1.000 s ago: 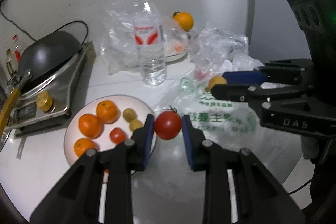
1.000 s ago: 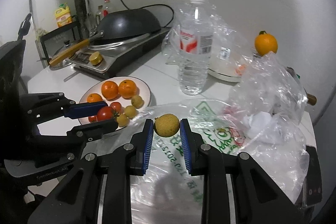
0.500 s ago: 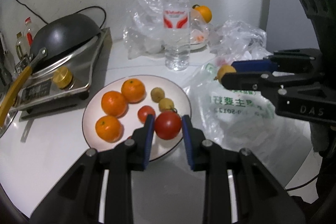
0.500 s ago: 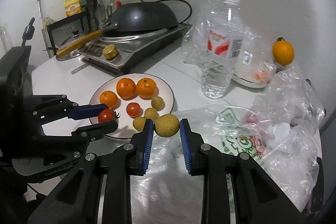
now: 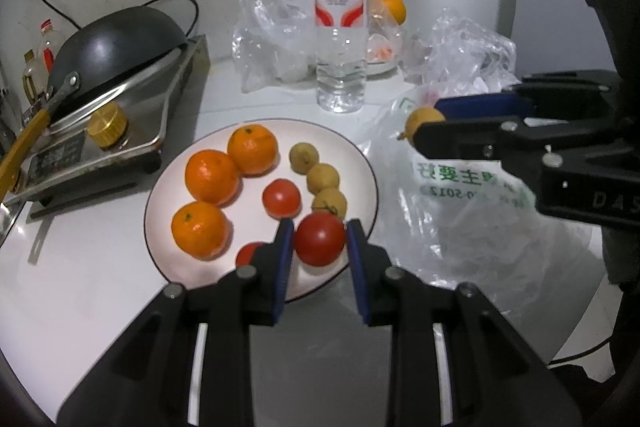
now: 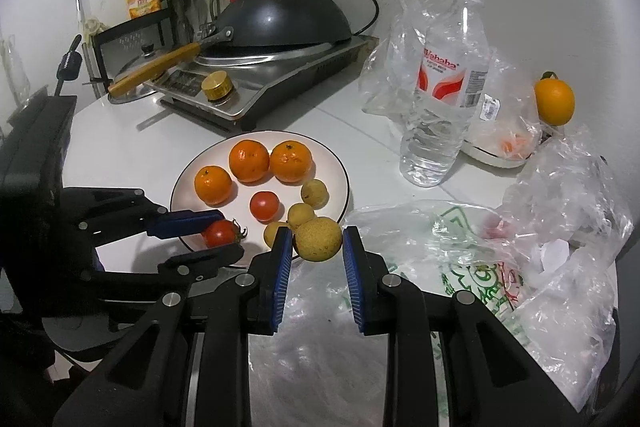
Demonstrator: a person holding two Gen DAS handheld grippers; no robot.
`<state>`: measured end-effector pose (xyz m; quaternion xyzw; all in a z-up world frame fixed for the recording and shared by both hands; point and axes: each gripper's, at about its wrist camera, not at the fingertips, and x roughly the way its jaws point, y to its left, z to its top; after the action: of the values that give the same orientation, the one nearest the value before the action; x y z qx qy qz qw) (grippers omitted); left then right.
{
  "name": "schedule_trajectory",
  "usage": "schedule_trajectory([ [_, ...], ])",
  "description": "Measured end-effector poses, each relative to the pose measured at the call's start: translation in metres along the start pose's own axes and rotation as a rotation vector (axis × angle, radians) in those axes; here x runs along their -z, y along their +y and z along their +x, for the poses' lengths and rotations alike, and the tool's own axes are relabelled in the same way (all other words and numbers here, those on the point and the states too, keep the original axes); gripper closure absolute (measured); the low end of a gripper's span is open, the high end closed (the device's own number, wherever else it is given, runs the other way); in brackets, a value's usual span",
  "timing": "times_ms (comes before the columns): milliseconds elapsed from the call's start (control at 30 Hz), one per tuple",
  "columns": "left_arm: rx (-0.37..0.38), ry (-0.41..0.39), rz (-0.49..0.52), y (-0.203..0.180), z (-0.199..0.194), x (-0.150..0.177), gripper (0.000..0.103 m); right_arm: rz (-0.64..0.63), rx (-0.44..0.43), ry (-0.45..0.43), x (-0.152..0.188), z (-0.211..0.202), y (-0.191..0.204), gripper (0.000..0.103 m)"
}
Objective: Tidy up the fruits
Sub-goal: 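Lower the tomato onto the plate and open the left tool while the right tool releases its yellow fruit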
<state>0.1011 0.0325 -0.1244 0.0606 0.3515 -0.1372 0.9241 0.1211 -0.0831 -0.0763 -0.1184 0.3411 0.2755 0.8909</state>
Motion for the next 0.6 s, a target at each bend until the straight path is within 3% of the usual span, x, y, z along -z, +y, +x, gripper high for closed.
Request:
schedule_trajectory([
  [267, 0.01, 0.01, 0.002, 0.002, 0.004, 0.0, 0.074, -0.009, 0.002, 0.017, -0.003, 0.008, 0.004, 0.075],
  [600, -0.005, -0.033, -0.032, 0.021, -0.015, 0.0, 0.072, -0.043, -0.017, 0.039, -0.011, 0.022, 0.021, 0.075],
])
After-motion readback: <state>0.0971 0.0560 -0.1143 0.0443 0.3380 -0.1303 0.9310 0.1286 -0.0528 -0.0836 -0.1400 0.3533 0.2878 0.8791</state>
